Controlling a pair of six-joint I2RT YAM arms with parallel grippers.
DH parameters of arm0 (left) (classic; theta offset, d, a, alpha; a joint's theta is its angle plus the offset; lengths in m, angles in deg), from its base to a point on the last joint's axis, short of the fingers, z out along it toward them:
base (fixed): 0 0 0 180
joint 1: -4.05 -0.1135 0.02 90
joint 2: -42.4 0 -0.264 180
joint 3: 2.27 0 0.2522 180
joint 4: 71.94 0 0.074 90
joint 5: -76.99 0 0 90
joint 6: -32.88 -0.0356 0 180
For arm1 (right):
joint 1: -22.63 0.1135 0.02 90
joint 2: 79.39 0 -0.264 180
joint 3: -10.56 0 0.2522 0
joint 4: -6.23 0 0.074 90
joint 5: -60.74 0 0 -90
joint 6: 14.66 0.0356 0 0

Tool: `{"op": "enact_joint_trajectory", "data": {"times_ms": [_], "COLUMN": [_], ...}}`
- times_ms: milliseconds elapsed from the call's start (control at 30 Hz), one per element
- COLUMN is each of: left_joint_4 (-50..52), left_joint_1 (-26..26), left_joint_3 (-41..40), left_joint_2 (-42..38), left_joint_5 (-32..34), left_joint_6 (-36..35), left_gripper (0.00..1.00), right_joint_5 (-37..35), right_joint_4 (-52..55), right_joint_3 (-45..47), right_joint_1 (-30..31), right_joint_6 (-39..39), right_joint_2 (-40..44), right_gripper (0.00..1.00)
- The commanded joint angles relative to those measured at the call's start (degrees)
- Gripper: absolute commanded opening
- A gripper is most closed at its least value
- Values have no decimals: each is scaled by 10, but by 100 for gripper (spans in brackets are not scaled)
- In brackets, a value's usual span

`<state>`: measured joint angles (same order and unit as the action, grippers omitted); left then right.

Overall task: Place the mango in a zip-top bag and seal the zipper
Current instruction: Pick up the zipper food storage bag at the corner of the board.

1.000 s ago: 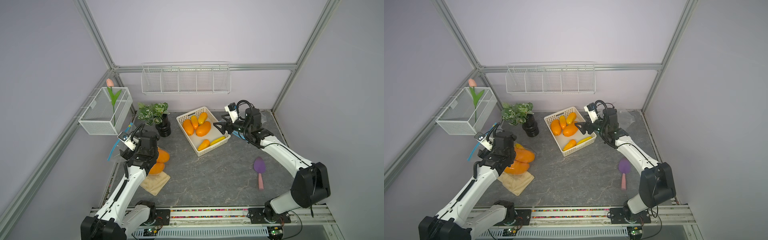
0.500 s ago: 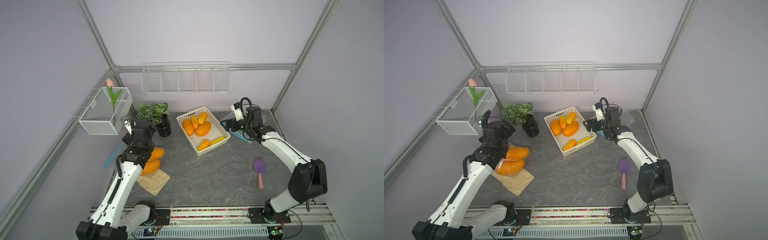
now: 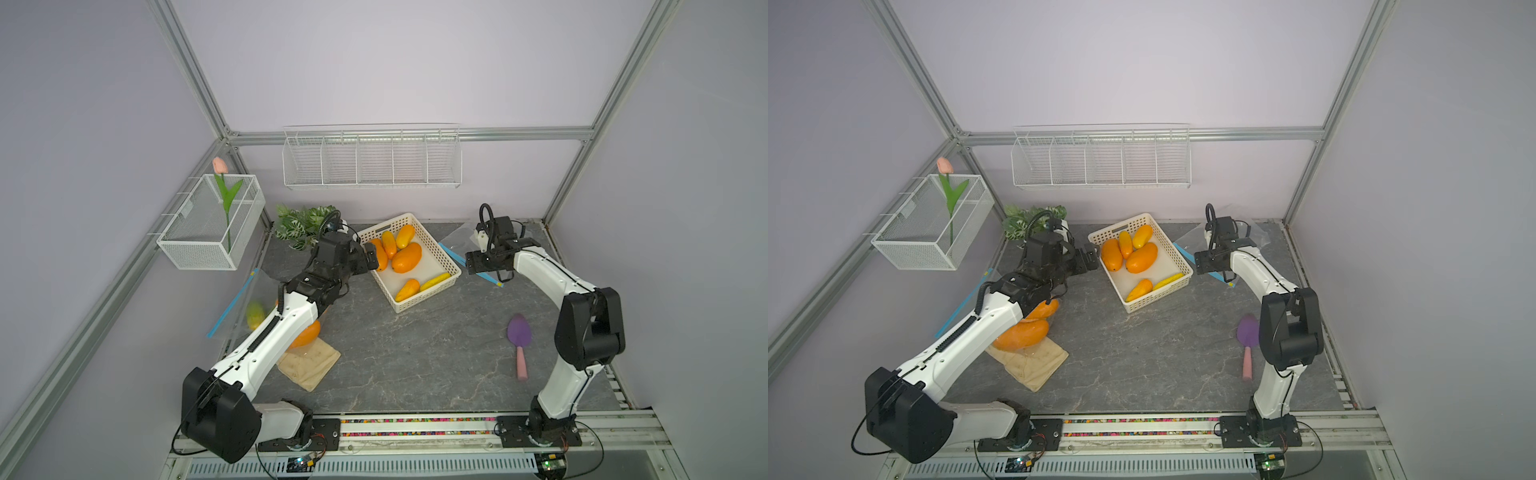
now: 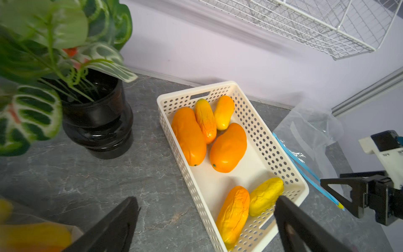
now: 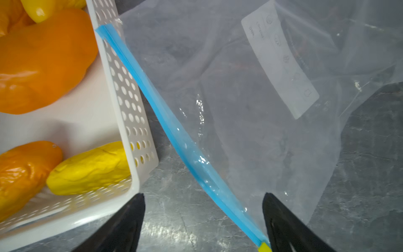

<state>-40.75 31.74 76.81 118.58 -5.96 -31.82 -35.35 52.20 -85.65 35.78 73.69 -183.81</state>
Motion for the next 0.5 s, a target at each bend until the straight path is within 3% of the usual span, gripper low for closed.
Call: {"op": "enact_joint_trajectory", "data": {"times_ms": [0, 233, 467], "left_joint_4": [-39, -51, -55], "left_joint_1": [1, 1, 1], "left_joint_3": [-5, -20, -26], "left_joint_2": [4, -5, 0], "left_joint_5": [-37, -47, -50], "left_joint_6": [7, -2, -4], "left_gripper": [100, 99, 98], "right_joint_5": [-74, -126, -113], "right_joint_4": [-6, 1, -69], "right_joint_3": [14, -36, -32], "right_joint_1": [9, 11, 12], "right_joint_6": [-94, -118, -134], "right_joint_2": [-5, -71, -78], "right_gripper": [92, 90, 65]}}
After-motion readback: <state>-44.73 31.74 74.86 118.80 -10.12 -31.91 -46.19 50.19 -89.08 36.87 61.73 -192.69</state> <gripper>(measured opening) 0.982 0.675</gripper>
